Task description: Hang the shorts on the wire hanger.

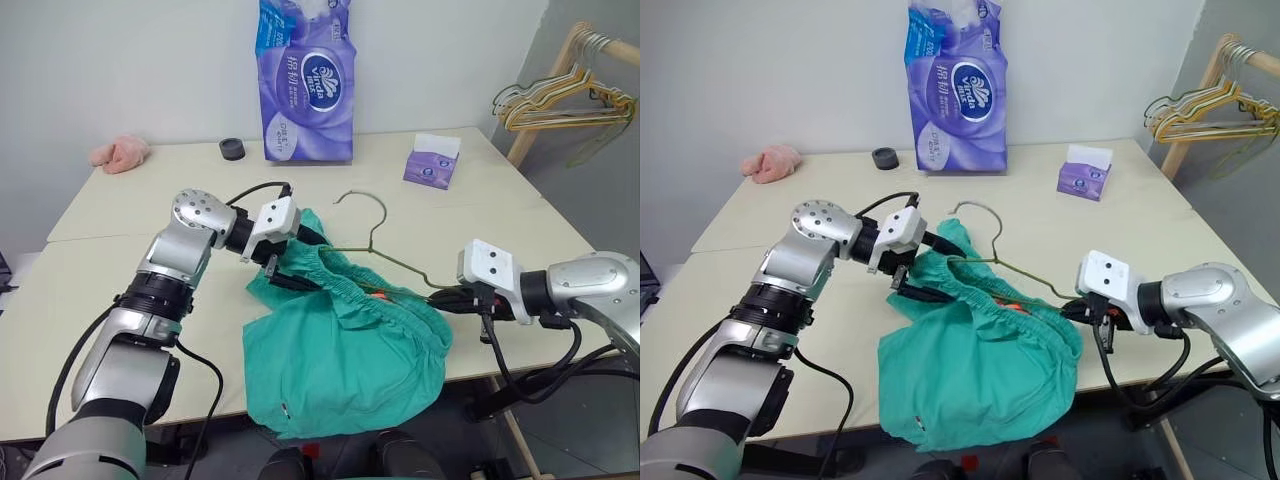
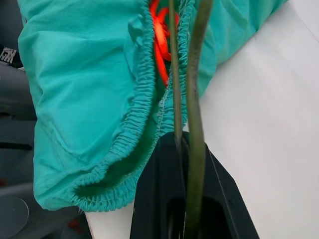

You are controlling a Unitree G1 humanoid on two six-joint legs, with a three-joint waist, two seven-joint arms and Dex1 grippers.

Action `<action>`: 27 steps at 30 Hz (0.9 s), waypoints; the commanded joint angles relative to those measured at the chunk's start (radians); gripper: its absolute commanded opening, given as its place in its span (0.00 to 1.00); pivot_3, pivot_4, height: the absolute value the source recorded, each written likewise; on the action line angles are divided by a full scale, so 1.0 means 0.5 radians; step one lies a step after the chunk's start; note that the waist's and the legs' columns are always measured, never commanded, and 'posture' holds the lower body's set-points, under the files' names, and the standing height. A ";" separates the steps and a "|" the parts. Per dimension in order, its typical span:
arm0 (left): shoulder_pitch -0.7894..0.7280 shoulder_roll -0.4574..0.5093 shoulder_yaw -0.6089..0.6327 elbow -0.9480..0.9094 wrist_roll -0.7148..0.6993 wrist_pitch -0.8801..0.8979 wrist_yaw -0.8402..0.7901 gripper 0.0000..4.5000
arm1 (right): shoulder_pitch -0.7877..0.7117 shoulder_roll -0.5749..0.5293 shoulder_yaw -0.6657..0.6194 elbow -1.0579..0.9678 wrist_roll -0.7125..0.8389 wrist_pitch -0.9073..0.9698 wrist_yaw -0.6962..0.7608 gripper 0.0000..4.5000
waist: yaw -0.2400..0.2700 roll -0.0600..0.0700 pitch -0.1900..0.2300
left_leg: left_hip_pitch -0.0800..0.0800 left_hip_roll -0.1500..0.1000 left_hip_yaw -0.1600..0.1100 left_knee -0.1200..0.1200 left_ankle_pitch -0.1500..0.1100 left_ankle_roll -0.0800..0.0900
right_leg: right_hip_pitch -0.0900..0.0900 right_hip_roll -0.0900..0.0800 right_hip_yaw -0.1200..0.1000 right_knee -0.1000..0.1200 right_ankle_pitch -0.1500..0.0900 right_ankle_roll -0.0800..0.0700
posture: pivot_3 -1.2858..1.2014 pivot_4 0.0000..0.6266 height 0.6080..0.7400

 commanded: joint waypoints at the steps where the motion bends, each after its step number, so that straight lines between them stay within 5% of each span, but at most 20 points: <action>1: 0.028 -0.036 -0.009 -0.071 -0.022 0.010 -0.021 0.99 | -0.070 0.013 -0.024 -0.102 0.002 -0.034 0.007 0.00 | -0.003 0.000 0.000 | 0.000 0.000 0.000 0.000 0.000 0.000 | 0.000 0.000 0.000 0.000 0.000 0.000 | 0.45 0.06 1.00; 5: 0.054 -0.055 0.003 -0.097 -0.041 0.083 -0.017 0.80 | -0.072 0.021 -0.024 -0.113 -0.009 -0.035 0.003 0.00 | -0.003 0.000 0.000 | 0.000 0.000 -0.001 0.002 0.000 0.000 | 0.000 0.000 -0.001 0.002 0.000 0.000 | 0.45 0.06 1.00; 17: 0.142 -0.083 -0.010 -0.187 -0.040 0.133 -0.002 0.02 | -0.096 0.083 -0.028 -0.119 -0.090 -0.180 0.016 0.00 | -0.004 0.000 0.000 | 0.000 0.000 -0.001 0.004 0.000 0.000 | 0.000 0.000 -0.001 0.004 0.000 -0.001 | 0.44 0.07 1.00; 19: 0.163 -0.085 -0.013 -0.204 -0.032 0.132 0.004 0.01 | -0.089 0.082 -0.037 -0.110 -0.108 -0.220 0.036 0.00 | -0.004 0.001 0.000 | 0.000 0.000 -0.001 0.004 0.000 0.000 | 0.000 0.000 -0.001 0.004 0.000 -0.001 | 0.44 0.07 1.00; 27: 0.199 -0.073 -0.006 -0.192 0.007 0.097 0.051 0.00 | 0.028 -0.209 -0.239 -0.025 -0.143 -0.296 0.218 0.59 | 0.000 0.001 0.000 | -0.001 -0.001 -0.002 0.007 0.000 0.000 | 0.002 -0.001 -0.003 0.004 0.001 -0.001 | 0.44 0.07 1.00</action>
